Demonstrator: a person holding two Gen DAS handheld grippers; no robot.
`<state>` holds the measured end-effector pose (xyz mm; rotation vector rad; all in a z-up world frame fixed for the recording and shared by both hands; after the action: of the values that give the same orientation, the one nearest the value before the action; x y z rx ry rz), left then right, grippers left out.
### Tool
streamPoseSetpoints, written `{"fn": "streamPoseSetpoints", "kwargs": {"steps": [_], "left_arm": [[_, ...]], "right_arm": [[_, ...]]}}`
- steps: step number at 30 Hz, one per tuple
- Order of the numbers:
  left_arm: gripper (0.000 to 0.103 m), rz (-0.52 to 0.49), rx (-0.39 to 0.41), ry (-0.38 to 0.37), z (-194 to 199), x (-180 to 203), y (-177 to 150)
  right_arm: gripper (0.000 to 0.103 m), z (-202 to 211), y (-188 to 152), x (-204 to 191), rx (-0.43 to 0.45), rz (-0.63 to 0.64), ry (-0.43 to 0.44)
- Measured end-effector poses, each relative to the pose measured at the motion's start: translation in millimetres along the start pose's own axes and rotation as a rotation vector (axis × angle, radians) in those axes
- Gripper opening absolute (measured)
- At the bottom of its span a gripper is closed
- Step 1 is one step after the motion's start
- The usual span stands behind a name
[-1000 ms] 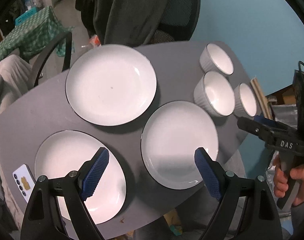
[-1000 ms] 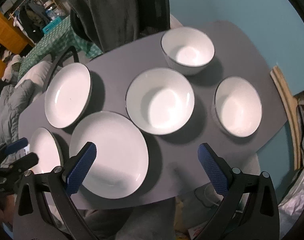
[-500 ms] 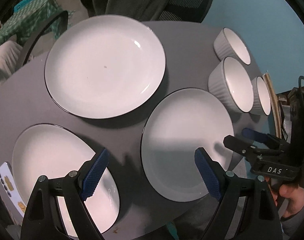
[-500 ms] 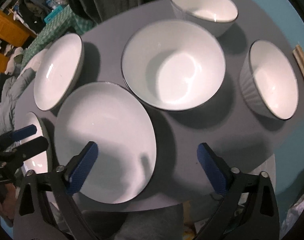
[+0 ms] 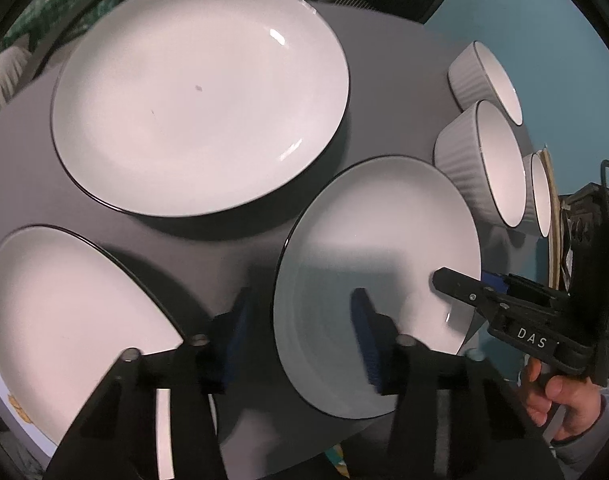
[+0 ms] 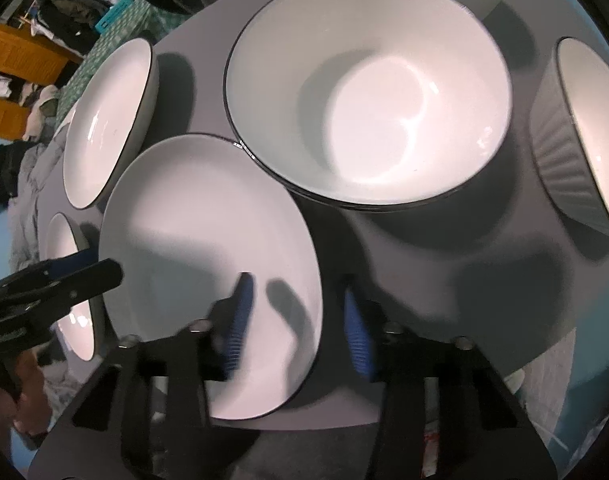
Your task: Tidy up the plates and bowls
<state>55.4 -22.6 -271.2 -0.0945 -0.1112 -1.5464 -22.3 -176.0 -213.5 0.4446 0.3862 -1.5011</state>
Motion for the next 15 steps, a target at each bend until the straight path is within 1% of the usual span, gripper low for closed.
{"fn": "streamPoseSetpoints", "kwargs": {"steps": [2,10,12,15], "left_arm": [[0.039,0.0,-0.01,-0.006,-2.6,0.5,0.6],[0.031,-0.023,-0.037,0.0,-8.6,-3.2,1.1],[0.025,-0.015,-0.049,0.003,-9.6,-8.5,-0.7],[0.018,-0.009,-0.066,0.0,-9.4,-19.1,-1.0]], "right_arm": [[0.034,1.1,-1.9,2.0,-0.01,0.004,0.01],[0.034,12.1,-7.2,20.9,-0.037,-0.001,0.048],[0.034,13.2,-5.6,26.9,-0.048,-0.015,0.061],[0.033,15.4,-5.1,32.9,-0.069,-0.016,0.075]]}}
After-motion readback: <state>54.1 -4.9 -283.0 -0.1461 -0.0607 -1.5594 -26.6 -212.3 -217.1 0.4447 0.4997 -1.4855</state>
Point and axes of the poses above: each gripper's, at about its wrist camera, not at the fingertips, and z roughly against the way its jaws point, x to its right, y to its top, the point moved 2 cm from there along -z, roughly the way its jaws point, and after that the axes turned 13 degrees about y, right-handed, at the moved point
